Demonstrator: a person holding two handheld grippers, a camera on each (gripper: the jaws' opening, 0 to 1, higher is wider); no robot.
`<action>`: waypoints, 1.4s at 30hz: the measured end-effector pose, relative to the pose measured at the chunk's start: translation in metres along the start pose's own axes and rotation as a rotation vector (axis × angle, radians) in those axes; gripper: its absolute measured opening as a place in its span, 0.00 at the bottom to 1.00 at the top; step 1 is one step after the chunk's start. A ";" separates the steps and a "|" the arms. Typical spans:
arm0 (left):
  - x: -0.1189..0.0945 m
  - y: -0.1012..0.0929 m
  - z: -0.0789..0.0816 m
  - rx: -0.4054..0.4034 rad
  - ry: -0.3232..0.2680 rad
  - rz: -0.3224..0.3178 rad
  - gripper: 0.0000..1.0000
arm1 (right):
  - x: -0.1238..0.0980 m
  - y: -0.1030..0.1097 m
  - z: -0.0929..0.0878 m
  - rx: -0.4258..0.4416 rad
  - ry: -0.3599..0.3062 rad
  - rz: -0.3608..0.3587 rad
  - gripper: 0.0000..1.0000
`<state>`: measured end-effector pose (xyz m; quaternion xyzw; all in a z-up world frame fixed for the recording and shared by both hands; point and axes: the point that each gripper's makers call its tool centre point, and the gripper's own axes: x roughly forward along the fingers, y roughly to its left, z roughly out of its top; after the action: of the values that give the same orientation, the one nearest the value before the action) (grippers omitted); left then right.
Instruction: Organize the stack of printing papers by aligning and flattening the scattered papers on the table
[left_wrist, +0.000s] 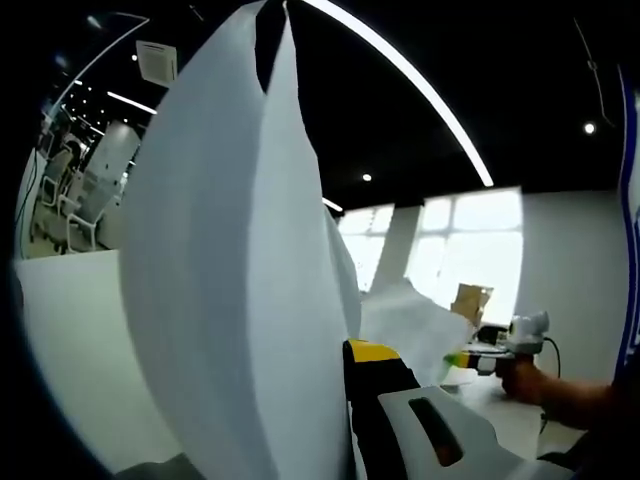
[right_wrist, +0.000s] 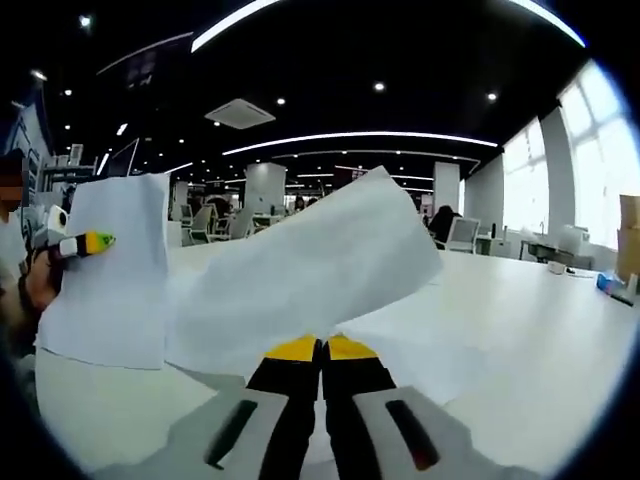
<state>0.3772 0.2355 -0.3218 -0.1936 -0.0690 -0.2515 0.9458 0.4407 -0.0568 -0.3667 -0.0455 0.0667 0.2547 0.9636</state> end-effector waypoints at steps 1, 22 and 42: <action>0.000 0.000 0.000 0.000 0.000 0.000 0.06 | 0.000 0.000 0.000 0.000 -0.001 0.000 0.00; 0.000 0.001 0.001 -0.001 -0.003 -0.001 0.06 | -0.008 0.001 0.019 -0.035 -0.092 -0.010 0.00; 0.000 0.003 0.002 0.001 -0.002 0.001 0.06 | -0.011 0.004 0.028 -0.065 -0.136 -0.009 0.00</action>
<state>0.3789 0.2383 -0.3214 -0.1935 -0.0701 -0.2509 0.9459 0.4322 -0.0558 -0.3380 -0.0596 -0.0073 0.2549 0.9651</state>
